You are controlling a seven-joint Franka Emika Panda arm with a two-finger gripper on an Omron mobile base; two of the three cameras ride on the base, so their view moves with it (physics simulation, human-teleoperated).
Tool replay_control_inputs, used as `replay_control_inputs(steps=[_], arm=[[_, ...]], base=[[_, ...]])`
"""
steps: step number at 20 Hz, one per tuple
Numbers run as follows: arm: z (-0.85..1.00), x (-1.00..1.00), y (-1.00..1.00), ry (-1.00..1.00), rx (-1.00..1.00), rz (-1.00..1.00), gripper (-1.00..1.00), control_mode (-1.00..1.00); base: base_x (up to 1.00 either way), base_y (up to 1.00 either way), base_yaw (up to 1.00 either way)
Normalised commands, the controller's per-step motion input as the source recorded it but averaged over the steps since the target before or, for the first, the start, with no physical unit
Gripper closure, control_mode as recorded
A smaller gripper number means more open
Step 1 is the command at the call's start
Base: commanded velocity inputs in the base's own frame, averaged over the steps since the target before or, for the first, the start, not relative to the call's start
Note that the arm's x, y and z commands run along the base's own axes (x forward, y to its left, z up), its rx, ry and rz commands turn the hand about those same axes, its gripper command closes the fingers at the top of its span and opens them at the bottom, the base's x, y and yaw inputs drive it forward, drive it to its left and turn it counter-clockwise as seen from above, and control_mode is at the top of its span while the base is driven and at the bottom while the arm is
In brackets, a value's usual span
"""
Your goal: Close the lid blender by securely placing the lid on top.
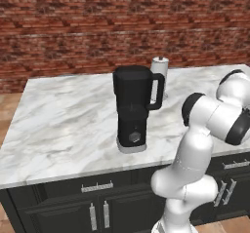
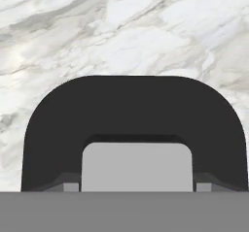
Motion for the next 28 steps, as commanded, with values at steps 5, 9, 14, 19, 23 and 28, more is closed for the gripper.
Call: replay_control_inputs(steps=[5,9,14,19,23,28], arm=[[0.91,-0.14,0.53,0.0,0.0,-0.03,1.0,-1.0],[0.59,-0.03,0.63,0.0,0.0,-0.02,1.0,-1.0],[0.4,-0.1,0.62,-0.13,0.0,0.0,1.0,-1.0],[0.61,-0.2,0.56,-0.18,0.0,0.0,1.0,-1.0],[0.87,-0.18,0.5,-0.14,0.0,0.0,1.0,-1.0],[0.7,-0.28,0.47,-0.13,0.0,0.0,1.0,-1.0]], base=[[0.0,0.0,0.0],[0.0,0.0,0.0],[0.0,0.0,0.0],[0.0,0.0,0.0],[0.0,0.0,0.0],[0.0,0.0,0.0]])
